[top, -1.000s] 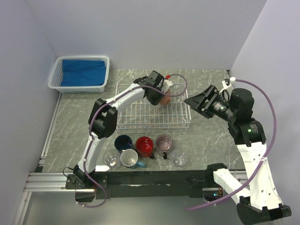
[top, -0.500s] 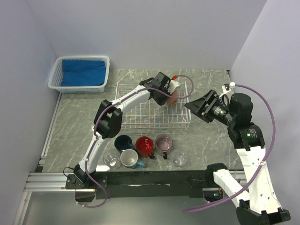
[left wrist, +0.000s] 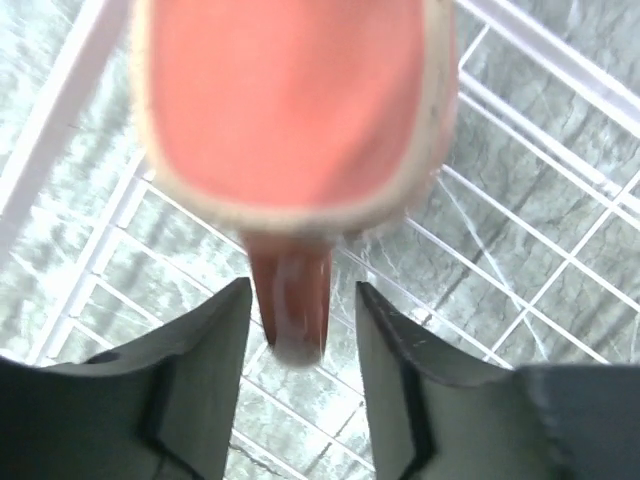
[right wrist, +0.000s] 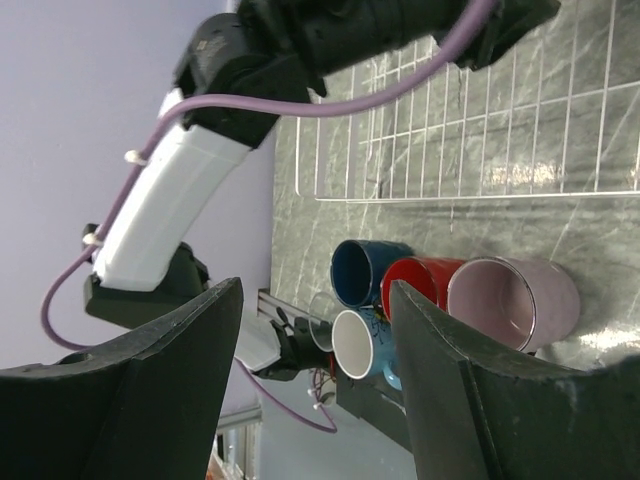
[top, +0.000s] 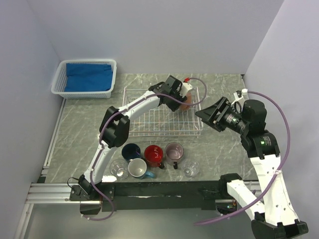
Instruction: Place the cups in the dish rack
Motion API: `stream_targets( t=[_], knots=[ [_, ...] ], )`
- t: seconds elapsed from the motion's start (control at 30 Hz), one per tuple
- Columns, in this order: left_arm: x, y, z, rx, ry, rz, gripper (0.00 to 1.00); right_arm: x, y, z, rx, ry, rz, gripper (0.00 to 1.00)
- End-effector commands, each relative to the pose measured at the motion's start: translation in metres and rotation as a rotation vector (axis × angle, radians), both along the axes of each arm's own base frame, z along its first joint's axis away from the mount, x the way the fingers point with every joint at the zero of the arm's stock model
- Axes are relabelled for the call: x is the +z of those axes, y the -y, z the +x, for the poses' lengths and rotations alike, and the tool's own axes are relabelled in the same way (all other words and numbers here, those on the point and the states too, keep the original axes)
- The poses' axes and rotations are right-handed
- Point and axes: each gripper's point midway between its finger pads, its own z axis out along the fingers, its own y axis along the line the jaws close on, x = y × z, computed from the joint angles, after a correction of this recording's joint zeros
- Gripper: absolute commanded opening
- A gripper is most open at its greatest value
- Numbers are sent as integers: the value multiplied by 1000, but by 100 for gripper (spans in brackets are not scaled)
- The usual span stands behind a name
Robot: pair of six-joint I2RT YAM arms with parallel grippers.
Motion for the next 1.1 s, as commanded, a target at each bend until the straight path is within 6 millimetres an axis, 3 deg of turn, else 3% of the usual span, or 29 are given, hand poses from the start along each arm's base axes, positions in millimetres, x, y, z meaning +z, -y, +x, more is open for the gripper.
stream_targets(
  t=[0.0, 0.23, 0.3, 0.33, 0.37, 0.4, 0.43, 0.47, 0.5, 0.53, 0.57, 0.6, 0.73, 0.83, 1.07],
  knots=[
    [75, 9, 8, 20, 130, -124, 55, 4, -1, 1, 12, 27, 16, 68],
    [104, 0, 3, 31, 156, -145, 59, 2, 2, 1, 25, 12, -50, 69],
    [132, -11, 2, 45, 183, -170, 60, -5, 8, 2, 25, 0, -113, 69],
    [138, -18, -1, 53, 169, -176, 61, -15, 10, 0, 29, -55, -139, 69],
    [161, -27, -6, 56, 185, -205, 62, -23, 12, 0, 32, -83, -165, 69],
    [171, -44, -2, 82, 186, -218, 63, -38, 14, -8, 57, -140, -207, 69],
    [198, -58, -9, 96, 204, -257, 63, -55, 15, -7, 75, -208, -232, 68],
    [196, -67, -15, 86, 170, -265, 63, -68, 15, -12, 92, -252, -259, 67],
    [202, -88, -11, 115, 165, -276, 63, -88, 15, -22, 116, -312, -325, 67],
    [215, -105, -19, 136, 159, -301, 63, -102, 10, -26, 150, -357, -366, 67],
    [216, -115, -27, 132, 120, -317, 63, -112, 6, -33, 179, -388, -405, 67],
    [219, -138, -24, 171, 106, -331, 63, -123, -9, -49, 267, -412, -460, 67],
    [221, -184, -55, 226, 66, -355, 65, -148, -27, -56, 345, -464, -619, 67],
    [221, -195, -71, 245, 69, -374, 65, -151, -38, -54, 382, -456, -653, 67],
    [229, -196, -85, 245, 53, -434, 65, -166, -36, -41, 392, -462, -765, 65]
  ],
)
